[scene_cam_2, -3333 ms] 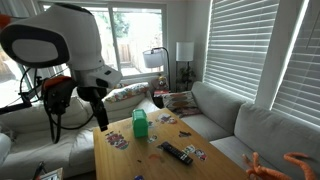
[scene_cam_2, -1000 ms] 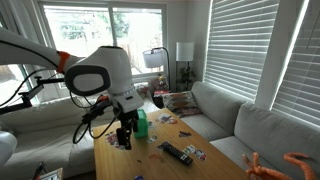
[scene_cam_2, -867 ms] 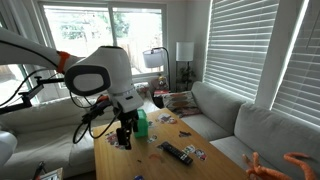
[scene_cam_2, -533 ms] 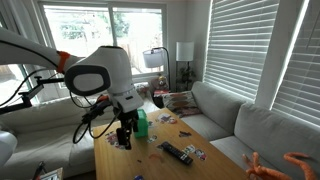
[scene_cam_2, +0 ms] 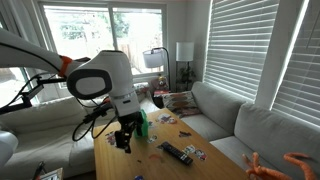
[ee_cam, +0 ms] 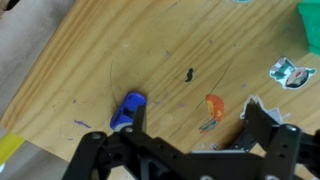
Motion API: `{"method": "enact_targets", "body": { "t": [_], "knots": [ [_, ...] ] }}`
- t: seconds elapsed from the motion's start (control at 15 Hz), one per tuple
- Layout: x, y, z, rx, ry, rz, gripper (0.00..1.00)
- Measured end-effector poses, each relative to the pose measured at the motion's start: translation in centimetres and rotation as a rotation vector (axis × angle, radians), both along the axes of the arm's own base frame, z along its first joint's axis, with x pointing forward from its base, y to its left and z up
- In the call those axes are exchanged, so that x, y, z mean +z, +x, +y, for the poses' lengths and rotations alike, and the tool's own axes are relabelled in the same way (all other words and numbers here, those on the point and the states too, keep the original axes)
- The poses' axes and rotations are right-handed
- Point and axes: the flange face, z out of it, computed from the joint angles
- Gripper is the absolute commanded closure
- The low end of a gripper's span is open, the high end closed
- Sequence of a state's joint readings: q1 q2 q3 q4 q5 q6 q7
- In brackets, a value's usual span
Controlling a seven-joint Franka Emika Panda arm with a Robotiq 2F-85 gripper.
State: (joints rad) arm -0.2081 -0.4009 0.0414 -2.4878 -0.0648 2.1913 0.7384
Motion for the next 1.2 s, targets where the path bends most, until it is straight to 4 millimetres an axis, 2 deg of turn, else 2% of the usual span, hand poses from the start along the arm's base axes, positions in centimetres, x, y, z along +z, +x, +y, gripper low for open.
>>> {"method": "enact_targets", "body": {
  "t": [0.27,0.67,1.2],
  "knots": [
    [-1.6,0.4,-0.6,-0.161,-0.081,-0.043,0.00],
    [-5.0,0.4,-1.0,-0.365,-0.143,-0.006,0.00],
    [-8.0,0.4,-2.1,-0.448,-0.151,0.047,0.00]
  ]
}}
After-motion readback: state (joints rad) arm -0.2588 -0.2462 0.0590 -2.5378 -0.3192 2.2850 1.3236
